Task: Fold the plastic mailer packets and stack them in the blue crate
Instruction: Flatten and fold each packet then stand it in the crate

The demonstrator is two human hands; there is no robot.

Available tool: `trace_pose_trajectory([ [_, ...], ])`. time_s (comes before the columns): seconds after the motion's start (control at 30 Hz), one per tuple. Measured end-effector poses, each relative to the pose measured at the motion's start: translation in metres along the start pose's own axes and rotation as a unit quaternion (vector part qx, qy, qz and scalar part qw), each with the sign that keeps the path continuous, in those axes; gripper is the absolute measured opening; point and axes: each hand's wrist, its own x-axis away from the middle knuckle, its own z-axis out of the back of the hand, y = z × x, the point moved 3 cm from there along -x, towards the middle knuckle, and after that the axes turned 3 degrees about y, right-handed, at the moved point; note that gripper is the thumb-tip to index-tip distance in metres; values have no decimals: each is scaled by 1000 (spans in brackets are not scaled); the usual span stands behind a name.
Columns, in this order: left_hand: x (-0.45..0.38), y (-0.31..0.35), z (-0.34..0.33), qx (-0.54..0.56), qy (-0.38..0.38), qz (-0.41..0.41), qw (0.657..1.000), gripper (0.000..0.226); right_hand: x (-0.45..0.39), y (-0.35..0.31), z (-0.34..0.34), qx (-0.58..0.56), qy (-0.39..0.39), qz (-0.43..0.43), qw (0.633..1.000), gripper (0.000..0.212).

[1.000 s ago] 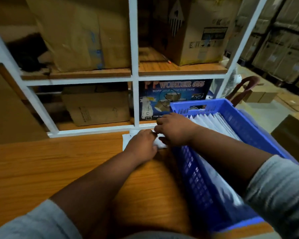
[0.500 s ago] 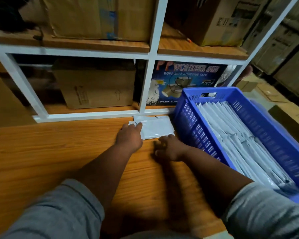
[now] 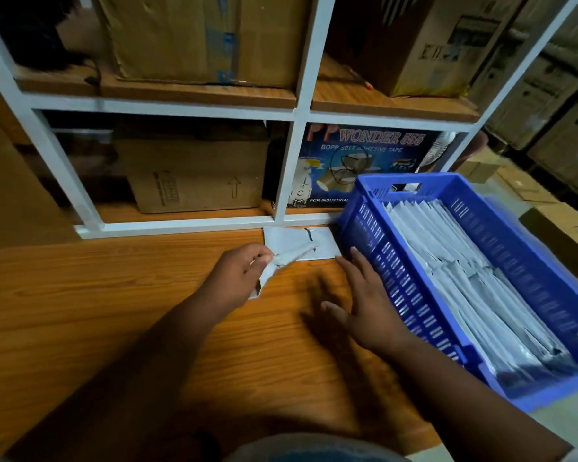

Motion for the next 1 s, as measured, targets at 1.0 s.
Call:
trace_pose_trajectory([
  [1.0, 176, -7, -31, -285, 119, 66, 949, 6, 63, 2, -62, 130, -6, 165, 978, 68],
])
